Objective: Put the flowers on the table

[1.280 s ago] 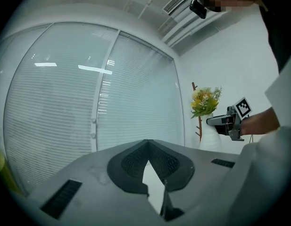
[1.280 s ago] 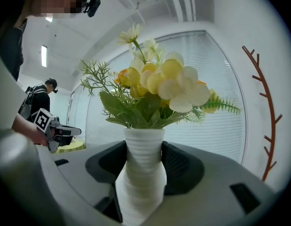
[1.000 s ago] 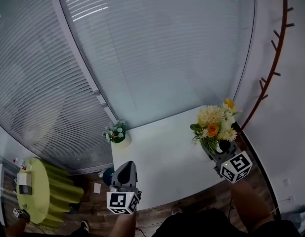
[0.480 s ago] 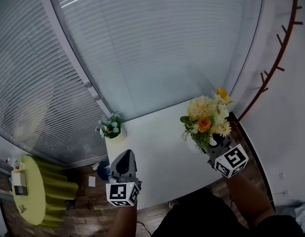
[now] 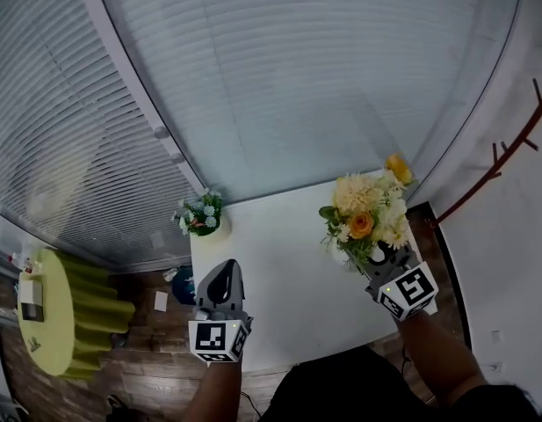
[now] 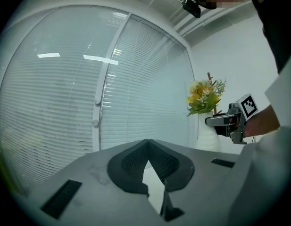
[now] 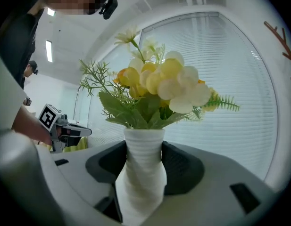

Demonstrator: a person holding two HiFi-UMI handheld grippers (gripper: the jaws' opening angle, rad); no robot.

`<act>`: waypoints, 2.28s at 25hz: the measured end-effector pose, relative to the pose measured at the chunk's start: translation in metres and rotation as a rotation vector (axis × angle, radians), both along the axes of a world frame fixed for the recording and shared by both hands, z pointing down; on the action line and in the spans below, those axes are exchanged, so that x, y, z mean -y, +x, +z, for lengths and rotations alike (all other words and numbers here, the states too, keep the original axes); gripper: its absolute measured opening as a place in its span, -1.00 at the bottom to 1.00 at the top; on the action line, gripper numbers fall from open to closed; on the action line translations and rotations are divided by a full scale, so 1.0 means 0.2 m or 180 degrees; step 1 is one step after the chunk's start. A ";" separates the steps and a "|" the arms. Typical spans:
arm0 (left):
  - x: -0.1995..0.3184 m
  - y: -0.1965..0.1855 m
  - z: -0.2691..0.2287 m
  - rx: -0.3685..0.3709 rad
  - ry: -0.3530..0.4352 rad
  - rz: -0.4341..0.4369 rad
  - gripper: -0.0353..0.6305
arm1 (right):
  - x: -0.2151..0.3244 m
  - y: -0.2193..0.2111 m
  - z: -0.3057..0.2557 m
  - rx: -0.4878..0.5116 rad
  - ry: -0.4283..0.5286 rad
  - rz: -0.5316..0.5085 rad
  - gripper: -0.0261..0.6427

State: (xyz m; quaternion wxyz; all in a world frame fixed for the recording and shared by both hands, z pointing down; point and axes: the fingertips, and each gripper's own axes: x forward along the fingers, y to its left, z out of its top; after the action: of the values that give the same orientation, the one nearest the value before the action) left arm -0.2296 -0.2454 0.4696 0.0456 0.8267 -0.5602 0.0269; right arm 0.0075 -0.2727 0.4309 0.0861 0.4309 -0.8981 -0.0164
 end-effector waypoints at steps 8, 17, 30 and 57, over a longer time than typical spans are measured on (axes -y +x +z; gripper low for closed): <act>0.12 0.08 0.07 -0.0005 -0.0068 -0.0073 -0.88 | 0.16 0.01 0.12 0.0059 -0.0107 -0.0109 -0.18; 0.24 0.08 0.16 -0.0005 -0.0134 -0.0209 -0.88 | 0.32 -0.01 0.37 0.0100 -0.0294 -0.0160 -0.18; 0.32 0.08 0.38 0.0029 -0.0347 -0.0224 -0.88 | 0.42 -0.03 0.67 0.0034 -0.0409 -0.0123 -0.18; 0.25 0.20 0.49 0.0094 -0.0568 -0.0018 -0.88 | 0.37 -0.03 0.80 0.0035 -0.0450 -0.0135 -0.11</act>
State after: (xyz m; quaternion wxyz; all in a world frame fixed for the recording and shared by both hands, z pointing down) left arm -0.1893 -0.2963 0.5686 0.1108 0.8173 -0.5585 0.0888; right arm 0.0016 -0.3459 0.5901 0.1110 0.4047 -0.9064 0.0476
